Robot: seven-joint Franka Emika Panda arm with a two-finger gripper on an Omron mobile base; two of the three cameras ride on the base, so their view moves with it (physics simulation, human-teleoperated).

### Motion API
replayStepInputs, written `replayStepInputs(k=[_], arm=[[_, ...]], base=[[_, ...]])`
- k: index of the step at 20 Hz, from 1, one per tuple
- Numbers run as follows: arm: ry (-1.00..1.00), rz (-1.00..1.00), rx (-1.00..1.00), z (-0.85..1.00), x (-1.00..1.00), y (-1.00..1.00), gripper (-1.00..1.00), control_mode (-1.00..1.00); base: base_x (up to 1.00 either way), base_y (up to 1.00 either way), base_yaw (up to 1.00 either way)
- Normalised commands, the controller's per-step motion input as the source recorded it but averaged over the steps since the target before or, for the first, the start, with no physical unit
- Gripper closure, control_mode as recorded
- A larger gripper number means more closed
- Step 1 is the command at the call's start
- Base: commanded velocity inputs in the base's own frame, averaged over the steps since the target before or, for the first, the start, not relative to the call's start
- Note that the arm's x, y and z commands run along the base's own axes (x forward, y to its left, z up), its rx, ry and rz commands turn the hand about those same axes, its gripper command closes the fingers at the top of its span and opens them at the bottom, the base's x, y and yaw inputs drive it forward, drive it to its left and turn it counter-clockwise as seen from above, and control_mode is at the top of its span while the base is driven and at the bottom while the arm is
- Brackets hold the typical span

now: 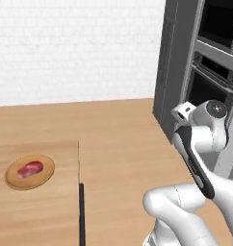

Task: Pick up the knife from the drawer and place it on the cutting board. Then place the meat from the plate to the cutting board.

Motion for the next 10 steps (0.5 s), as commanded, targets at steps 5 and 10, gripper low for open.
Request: replayStepInputs(k=[5,10], arm=[[0.0,0.0,0.0,0.0,0.0,0.0,-1.0,1.0],[0.0,0.0,0.0,0.0,0.0,0.0,-1.0,1.0]], base=[[0.6,-0.29,0.64],[-0.07,0.0,0.98]])
